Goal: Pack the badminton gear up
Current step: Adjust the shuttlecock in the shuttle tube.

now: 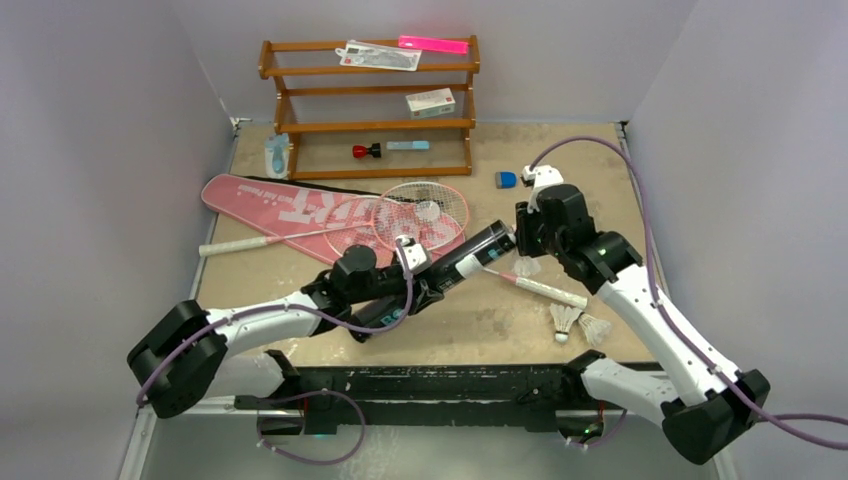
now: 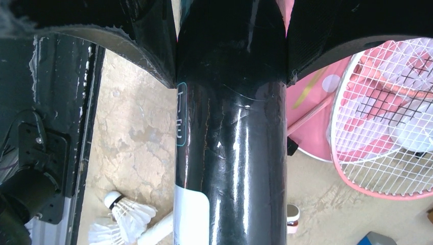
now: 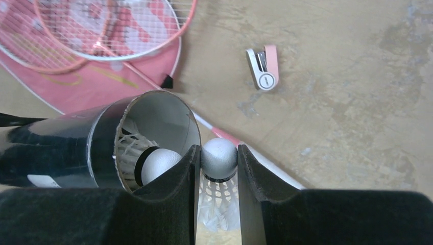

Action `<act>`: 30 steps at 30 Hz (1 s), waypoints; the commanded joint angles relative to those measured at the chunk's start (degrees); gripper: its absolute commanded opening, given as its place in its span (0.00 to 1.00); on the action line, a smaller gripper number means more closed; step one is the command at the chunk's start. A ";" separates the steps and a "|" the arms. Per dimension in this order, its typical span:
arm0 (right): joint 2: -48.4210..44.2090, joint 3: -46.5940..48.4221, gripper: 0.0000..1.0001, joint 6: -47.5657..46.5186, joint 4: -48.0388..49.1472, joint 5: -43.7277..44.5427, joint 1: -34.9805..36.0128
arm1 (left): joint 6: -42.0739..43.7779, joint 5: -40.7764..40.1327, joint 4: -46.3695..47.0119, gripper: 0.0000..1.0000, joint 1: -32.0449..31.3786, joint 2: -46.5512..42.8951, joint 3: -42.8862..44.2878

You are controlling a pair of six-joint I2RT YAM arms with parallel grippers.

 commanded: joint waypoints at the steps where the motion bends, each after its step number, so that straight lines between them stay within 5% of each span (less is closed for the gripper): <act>1: 1.42 2.55 0.00 4.56 1.94 -9.34 7.58 | 3.56 -3.19 -2.74 0.49 -1.91 3.11 2.43; 9: 1.27 3.17 0.00 0.84 0.48 -6.90 9.38 | 9.15 -0.75 -6.89 0.49 -2.29 1.14 2.39; 13: 0.30 3.83 0.00 3.04 -3.31 -1.26 9.37 | 6.31 1.60 -0.39 0.50 -1.19 -3.62 -2.03; 19: -4.73 7.42 0.00 3.63 -7.16 12.11 9.20 | -4.04 18.95 15.99 0.45 9.85 -7.29 -10.82; 25: -5.95 10.78 0.00 2.39 -6.88 18.14 9.09 | -5.28 23.14 19.47 0.46 10.66 -9.37 -12.49; 30: -10.65 8.81 0.00 4.01 2.48 16.44 8.74 | -7.60 26.04 26.34 0.47 11.41 -10.58 -15.16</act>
